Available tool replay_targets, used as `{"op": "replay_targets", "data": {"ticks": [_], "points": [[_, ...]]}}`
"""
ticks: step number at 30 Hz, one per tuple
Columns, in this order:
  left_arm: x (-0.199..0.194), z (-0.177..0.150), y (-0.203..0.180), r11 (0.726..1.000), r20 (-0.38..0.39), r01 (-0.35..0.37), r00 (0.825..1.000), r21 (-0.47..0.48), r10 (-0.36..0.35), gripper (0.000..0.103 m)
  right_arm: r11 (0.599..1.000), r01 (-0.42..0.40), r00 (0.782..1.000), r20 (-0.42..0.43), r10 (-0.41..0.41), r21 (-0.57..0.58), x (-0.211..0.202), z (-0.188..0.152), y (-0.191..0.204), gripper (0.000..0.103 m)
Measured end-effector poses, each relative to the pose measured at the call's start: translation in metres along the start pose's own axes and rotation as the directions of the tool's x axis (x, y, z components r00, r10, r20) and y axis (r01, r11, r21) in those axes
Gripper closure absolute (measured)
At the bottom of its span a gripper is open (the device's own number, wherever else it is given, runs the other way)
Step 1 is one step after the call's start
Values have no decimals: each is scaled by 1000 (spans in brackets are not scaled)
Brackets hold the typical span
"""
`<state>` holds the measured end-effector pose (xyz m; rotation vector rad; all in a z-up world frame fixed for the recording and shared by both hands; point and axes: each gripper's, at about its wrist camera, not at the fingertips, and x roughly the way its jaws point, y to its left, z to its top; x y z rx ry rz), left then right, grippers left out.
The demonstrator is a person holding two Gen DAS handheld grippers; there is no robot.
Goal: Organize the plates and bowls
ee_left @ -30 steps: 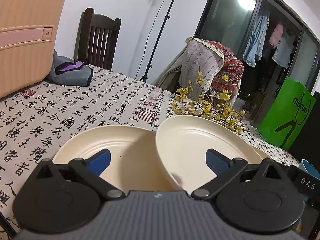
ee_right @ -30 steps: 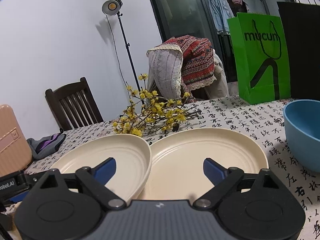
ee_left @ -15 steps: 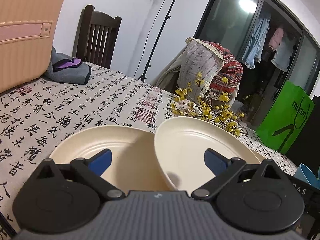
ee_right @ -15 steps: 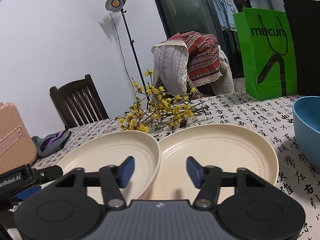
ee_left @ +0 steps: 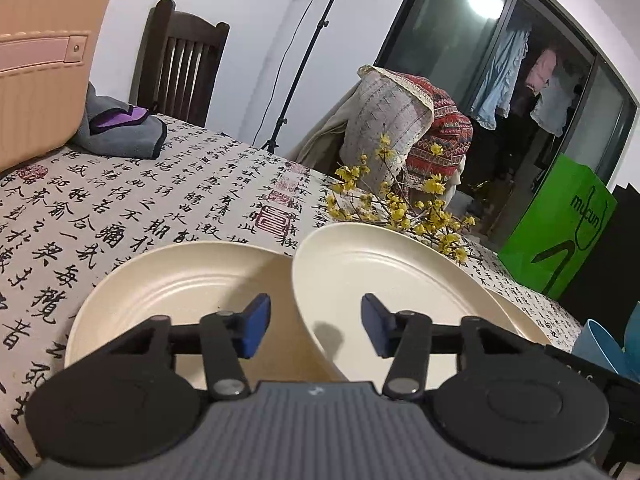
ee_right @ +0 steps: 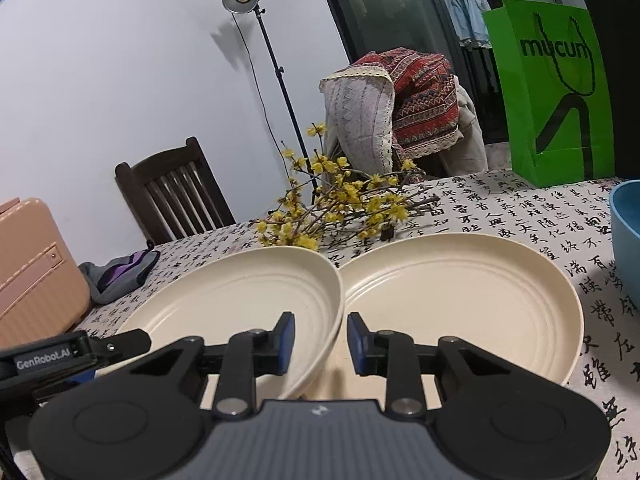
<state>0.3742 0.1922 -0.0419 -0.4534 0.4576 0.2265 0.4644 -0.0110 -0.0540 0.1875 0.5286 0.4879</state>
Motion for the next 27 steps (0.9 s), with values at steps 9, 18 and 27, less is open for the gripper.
{"op": "replay_targets", "data": {"ticks": [9, 18, 27], "points": [[5, -1, 0, 1000, -32, -8, 999, -1, 8, 78, 1000, 7, 1000, -1, -7, -17, 0, -2, 2, 86], [0, -4, -9, 998, -6, -29, 1000, 57, 29, 79, 997, 48, 999, 11, -48, -64, -4, -4, 8, 88], [-6, -5, -15, 995, 14, -49, 999, 83, 48, 79, 987, 87, 996, 33, -83, -136, -10, -6, 19, 88]]}}
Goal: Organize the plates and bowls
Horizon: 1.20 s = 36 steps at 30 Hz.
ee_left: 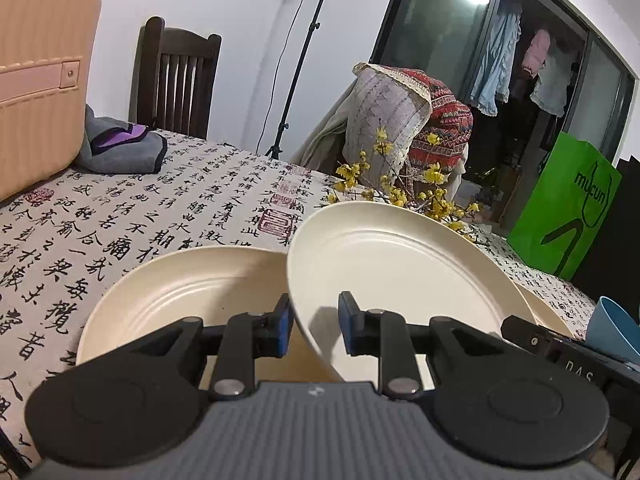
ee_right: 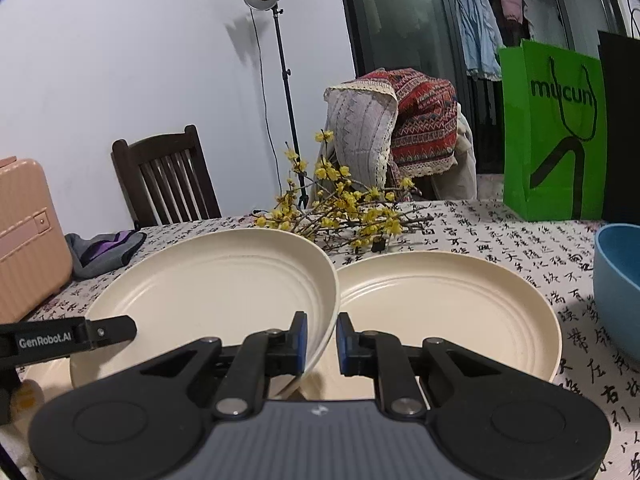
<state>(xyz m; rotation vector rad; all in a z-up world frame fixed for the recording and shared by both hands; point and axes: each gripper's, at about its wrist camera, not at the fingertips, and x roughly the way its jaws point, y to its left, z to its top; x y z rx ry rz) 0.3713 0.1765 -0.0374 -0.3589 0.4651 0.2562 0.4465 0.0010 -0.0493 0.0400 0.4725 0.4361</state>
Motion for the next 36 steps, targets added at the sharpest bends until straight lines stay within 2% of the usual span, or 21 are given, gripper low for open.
{"op": "replay_targets", "data": {"ticks": [36], "points": [[-29, 5, -11, 999, 75, 1, 997, 52, -5, 78, 1000, 30, 999, 30, -29, -9, -26, 7, 9, 89]]}}
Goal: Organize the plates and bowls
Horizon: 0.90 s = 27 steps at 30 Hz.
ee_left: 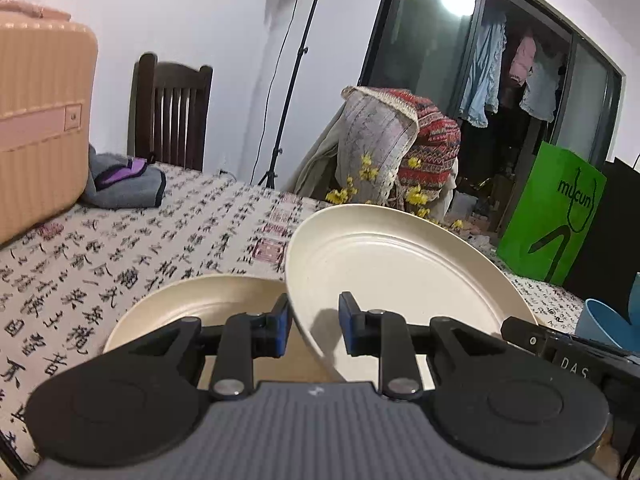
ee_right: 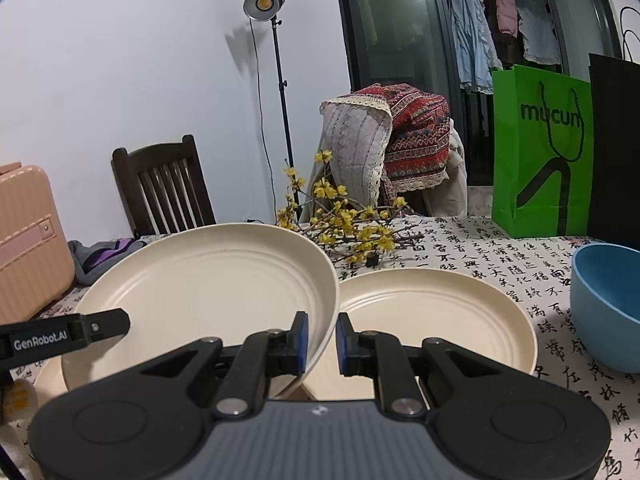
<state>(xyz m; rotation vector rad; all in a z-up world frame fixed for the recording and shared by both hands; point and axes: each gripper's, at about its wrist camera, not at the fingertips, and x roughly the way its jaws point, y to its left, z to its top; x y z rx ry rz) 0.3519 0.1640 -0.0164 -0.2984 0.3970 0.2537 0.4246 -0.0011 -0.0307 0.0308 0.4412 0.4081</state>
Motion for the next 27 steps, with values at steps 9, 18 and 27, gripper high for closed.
{"op": "replay_targets", "data": {"ticks": [9, 18, 27], "points": [[-17, 5, -10, 1000, 9, -17, 1000, 18, 17, 78, 1000, -7, 1000, -4, 7, 2, -16, 5, -3, 89], [-35, 3, -18, 999, 20, -13, 1000, 33, 13, 78, 1000, -6, 1000, 12, 6, 3, -34, 5, -6, 89], [-51, 0, -25, 999, 32, -5, 999, 32, 4, 78, 1000, 1, 1000, 28, -1, 2, -53, 3, -10, 89]]}}
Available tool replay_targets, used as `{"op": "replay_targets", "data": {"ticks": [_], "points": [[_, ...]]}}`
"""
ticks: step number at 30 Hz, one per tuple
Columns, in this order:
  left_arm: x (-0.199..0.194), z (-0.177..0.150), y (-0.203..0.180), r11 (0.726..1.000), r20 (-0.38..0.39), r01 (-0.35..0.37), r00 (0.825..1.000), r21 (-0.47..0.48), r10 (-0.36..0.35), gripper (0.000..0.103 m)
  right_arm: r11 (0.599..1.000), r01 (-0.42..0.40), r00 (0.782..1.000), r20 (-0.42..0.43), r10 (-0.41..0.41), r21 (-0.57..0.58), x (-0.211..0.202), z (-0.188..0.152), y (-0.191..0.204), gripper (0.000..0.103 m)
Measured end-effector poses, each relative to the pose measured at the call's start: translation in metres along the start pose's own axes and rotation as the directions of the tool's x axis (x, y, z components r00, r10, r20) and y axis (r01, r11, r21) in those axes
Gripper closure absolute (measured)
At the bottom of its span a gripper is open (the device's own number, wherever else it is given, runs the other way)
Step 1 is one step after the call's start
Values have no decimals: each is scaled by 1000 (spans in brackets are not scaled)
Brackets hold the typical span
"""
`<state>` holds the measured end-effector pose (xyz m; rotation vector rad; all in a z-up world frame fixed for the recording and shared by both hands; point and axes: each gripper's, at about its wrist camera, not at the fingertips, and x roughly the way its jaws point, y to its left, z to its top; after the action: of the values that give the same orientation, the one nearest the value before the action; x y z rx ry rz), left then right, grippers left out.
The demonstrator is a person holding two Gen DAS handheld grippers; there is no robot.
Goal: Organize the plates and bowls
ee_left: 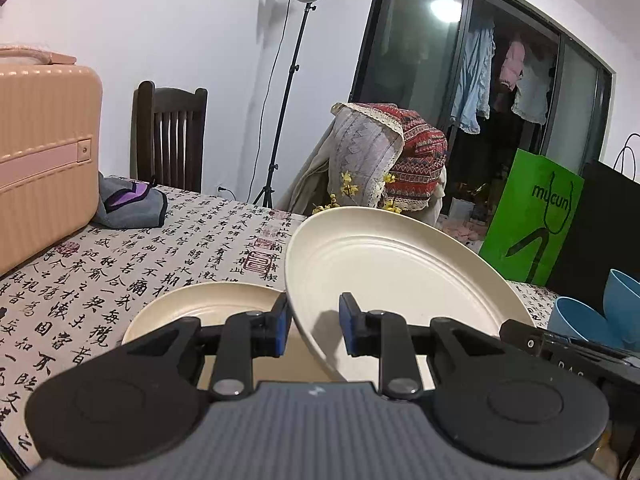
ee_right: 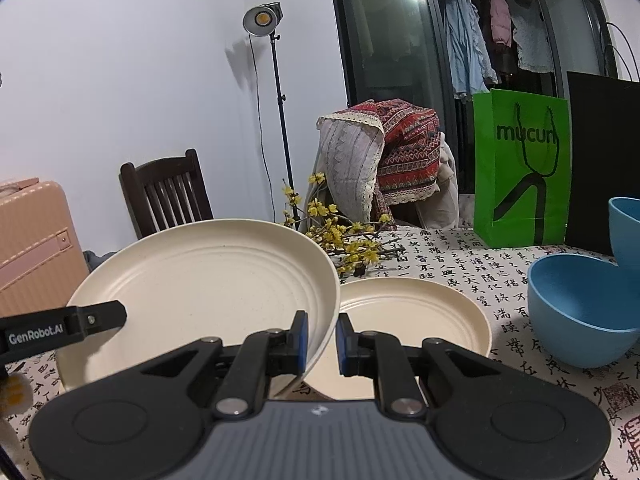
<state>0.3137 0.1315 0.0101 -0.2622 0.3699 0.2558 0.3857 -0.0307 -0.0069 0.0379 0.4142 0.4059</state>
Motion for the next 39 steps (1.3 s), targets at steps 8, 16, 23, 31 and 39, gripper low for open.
{"op": "replay_targets", "data": {"ticks": [8, 16, 23, 31, 39], "points": [[-13, -5, -4, 1000, 19, 13, 1000, -15, -12, 78, 1000, 2, 1000, 23, -2, 2, -13, -4, -3, 89], [-22, -16, -13, 1000, 78, 28, 997, 0, -28, 78, 1000, 11, 997, 82, -13, 22, -29, -7, -12, 89], [-34, -20, -15, 999, 122, 45, 992, -5, -45, 77, 1000, -5, 993, 120, 1, 31, -40, -7, -16, 89], [-48, -22, -14, 998, 147, 61, 987, -3, -60, 77, 1000, -1, 989, 148, -1, 12, -57, -9, -12, 88], [-56, -28, -17, 998, 168, 62, 984, 26, -65, 77, 1000, 4, 988, 152, -6, 18, -68, -12, -13, 88]]}}
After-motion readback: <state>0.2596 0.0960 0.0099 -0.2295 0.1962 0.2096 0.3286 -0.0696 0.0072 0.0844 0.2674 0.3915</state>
